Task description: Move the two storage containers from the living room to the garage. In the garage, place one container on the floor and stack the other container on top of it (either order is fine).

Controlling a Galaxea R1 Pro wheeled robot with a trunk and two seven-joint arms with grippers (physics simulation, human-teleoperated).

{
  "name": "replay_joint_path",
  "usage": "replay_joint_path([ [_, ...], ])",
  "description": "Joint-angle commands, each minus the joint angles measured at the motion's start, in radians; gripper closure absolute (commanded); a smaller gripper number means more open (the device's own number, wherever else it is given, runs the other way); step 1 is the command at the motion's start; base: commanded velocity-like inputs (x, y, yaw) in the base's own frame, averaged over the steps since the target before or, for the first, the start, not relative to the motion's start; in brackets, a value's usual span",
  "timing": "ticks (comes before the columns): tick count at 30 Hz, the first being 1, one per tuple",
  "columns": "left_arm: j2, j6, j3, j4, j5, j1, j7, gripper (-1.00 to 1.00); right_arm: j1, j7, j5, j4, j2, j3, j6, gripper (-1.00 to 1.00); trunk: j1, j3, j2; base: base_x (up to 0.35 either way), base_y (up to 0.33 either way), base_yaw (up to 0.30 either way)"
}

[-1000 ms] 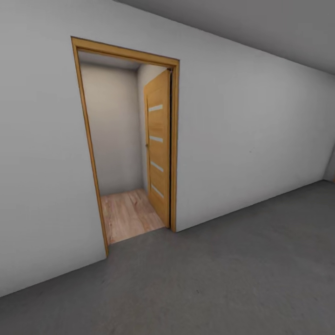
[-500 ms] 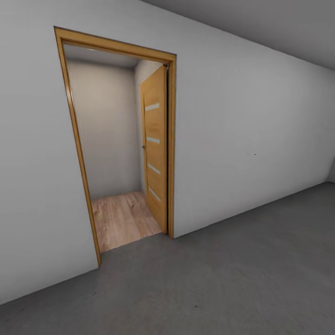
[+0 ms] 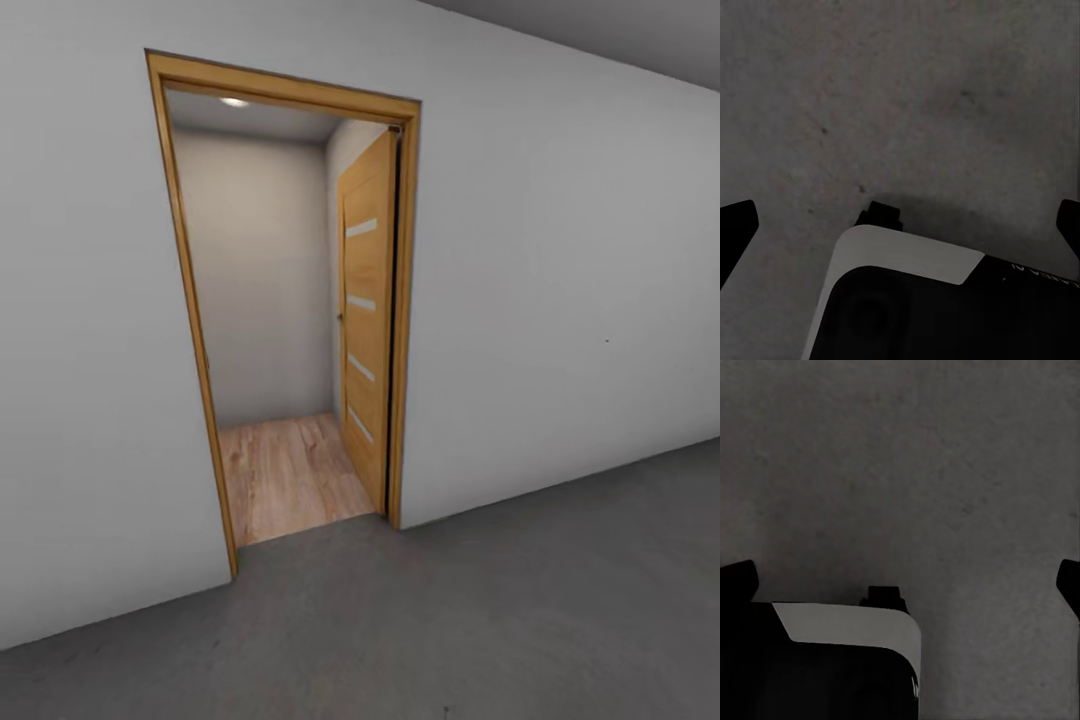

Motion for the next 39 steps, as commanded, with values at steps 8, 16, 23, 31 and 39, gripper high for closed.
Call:
replay_joint_path([
  [8, 0.0, -0.003, 0.001, 0.001, 0.001, -0.001, 0.001, -1.0, -0.001, -0.004, -0.005, 0.003, 0.001, 0.008, -0.002, -1.0, 0.001, -0.001, -0.001, 0.306, -0.115, 0.207],
  [16, 0.0, -0.003, 0.002, 0.001, 0.001, -0.001, 0.001, -1.0, -0.001, -0.005, -0.005, 0.002, 0.002, 0.007, 0.001, -1.0, 0.001, -0.001, -0.001, 0.306, -0.115, 0.024],
  [23, 0.0, -0.004, 0.0, 0.001, 0.0, -0.001, 0.001, -1.0, -0.001, -0.005, -0.004, 0.002, 0.002, 0.006, 0.001, -1.0, 0.001, -0.001, -0.001, 0.306, -0.114, 0.002],
  [31, 0.0, -0.005, 0.0, 0.001, 0.0, -0.001, 0.002, -1.0, -0.001, -0.005, -0.004, 0.002, 0.002, 0.006, 0.001, -1.0, 0.001, -0.001, -0.001, 0.306, -0.113, 0.0],
  [39, 0.0, -0.006, 0.001, 0.001, 0.0, -0.001, 0.002, -1.0, -0.001, -0.005, -0.004, 0.002, 0.002, 0.006, 0.002, -1.0, 0.001, -0.001, -0.001, 0.306, -0.114, 0.0],
])
